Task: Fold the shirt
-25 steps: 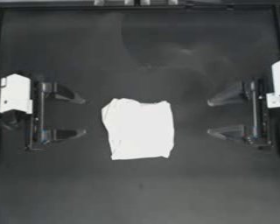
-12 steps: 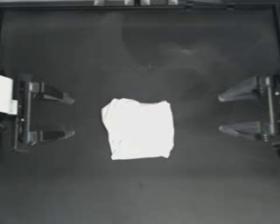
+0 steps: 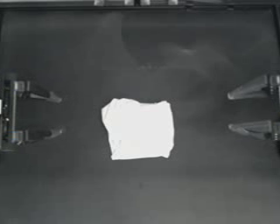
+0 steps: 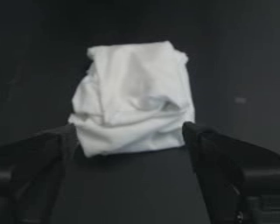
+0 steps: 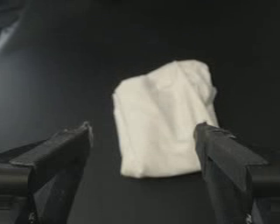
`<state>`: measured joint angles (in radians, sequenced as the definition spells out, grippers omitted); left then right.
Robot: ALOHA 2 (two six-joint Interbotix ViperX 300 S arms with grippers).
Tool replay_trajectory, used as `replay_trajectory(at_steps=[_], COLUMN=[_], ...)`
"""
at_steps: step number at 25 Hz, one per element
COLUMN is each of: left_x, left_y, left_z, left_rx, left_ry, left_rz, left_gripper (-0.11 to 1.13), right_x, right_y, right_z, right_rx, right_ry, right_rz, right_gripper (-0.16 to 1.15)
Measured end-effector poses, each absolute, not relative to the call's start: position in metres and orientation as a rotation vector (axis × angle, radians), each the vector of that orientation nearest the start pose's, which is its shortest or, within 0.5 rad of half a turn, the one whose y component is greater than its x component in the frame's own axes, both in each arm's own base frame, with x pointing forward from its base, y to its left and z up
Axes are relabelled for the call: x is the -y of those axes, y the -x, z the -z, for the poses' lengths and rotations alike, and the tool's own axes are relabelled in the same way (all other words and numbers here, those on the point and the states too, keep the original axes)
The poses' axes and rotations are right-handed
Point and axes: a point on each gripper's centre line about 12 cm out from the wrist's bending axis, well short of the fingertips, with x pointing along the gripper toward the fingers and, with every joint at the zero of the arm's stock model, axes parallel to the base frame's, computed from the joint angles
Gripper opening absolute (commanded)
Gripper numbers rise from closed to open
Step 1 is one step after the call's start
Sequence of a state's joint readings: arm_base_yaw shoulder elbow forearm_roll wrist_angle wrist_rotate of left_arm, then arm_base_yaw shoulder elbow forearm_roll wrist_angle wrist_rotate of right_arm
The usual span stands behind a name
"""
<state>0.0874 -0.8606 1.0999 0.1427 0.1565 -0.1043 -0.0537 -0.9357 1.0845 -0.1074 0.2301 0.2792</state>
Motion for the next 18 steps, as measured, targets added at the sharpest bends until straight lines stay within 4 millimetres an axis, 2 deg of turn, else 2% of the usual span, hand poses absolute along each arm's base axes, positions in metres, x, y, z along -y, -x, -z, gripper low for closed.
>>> replay_trajectory(at_steps=[18], left_x=[-0.019], left_y=[-0.18], left_z=[-0.254], left_rx=[-0.335], left_ry=[-0.042], left_rz=[-0.109], left_gripper=[1.01], right_x=[0.014], right_y=[-0.185], right_z=[-0.266], right_rx=[-0.357], right_ry=[-0.164], right_rz=[0.115], right_gripper=[0.98])
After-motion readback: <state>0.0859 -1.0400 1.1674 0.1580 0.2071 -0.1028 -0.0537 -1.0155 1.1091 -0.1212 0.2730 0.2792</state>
